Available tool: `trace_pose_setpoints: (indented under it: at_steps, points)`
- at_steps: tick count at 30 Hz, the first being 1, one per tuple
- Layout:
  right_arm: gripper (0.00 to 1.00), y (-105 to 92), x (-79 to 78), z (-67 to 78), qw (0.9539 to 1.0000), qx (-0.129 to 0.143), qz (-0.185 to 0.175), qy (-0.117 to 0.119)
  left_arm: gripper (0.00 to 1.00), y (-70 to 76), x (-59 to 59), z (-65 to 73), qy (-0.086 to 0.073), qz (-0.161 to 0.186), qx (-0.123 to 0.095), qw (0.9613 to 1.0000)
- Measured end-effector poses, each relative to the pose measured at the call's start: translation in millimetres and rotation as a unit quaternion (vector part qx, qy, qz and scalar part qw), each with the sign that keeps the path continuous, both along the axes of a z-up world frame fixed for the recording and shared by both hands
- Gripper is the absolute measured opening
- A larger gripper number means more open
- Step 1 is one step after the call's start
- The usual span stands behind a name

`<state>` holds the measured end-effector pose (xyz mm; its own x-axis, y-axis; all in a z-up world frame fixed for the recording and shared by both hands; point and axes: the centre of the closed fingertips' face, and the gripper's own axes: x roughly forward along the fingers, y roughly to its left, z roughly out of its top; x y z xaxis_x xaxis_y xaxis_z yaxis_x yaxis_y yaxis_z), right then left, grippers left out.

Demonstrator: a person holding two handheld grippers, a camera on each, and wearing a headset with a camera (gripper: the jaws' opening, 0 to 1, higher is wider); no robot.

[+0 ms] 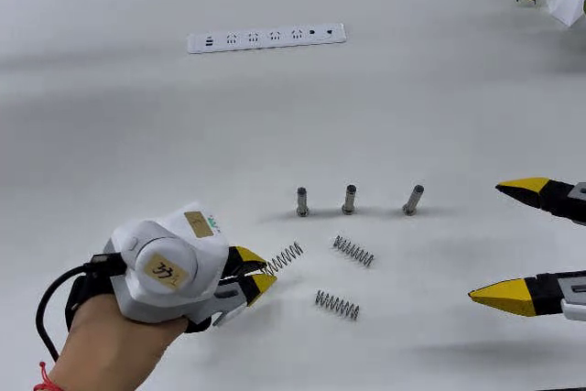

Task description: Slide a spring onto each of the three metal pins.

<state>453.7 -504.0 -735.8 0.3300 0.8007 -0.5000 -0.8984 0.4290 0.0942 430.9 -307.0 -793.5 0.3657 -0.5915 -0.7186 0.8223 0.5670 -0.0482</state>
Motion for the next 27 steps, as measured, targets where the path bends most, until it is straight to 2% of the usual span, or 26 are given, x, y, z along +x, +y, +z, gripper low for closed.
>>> trace_pose_setpoints:
  at_steps: [7,15,17,19,20,22,24,27]
  points:
    - [0.78,12.4,8.6,24.9,0.9992,0.037,-0.011,-0.01,0.1,-10.8,5.8,21.9,-0.021,0.008,-0.039,0.999]
    - [0.68,35.7,15.0,51.9,0.9954,0.091,-0.031,-0.003,0.1,-24.0,10.3,42.2,-0.04,0.015,-0.081,0.9958]
    - [0.65,44.1,16.1,57.5,0.9931,0.11,-0.039,0.005,0.1,-27.3,11.5,48.2,-0.045,0.016,-0.091,0.9948]
    - [0.61,52.5,15.2,60.5,0.9893,0.132,-0.053,0.034,0.1,-30.6,13.0,54.0,-0.05,0.017,-0.101,0.9935]
    - [0.59,56.3,15.5,62.0,0.9878,0.14,-0.056,0.038,0.1,-32.1,13.5,56.3,-0.052,0.016,-0.105,0.993]
    - [0.55,64.6,15.9,64.2,0.9863,0.151,-0.057,0.032,0.1,-35.6,14.4,61.4,-0.056,0.016,-0.112,0.992]
    - [0.51,75.1,14.2,67.5,0.9813,0.176,-0.062,0.048,0.1,-38.7,15.2,65.3,-0.06,0.016,-0.119,0.9909]
    - [0.46,85.7,14.0,67.8,0.9782,0.189,-0.065,0.055,0.1,-42.7,16.3,72.0,-0.065,0.017,-0.132,0.9889]
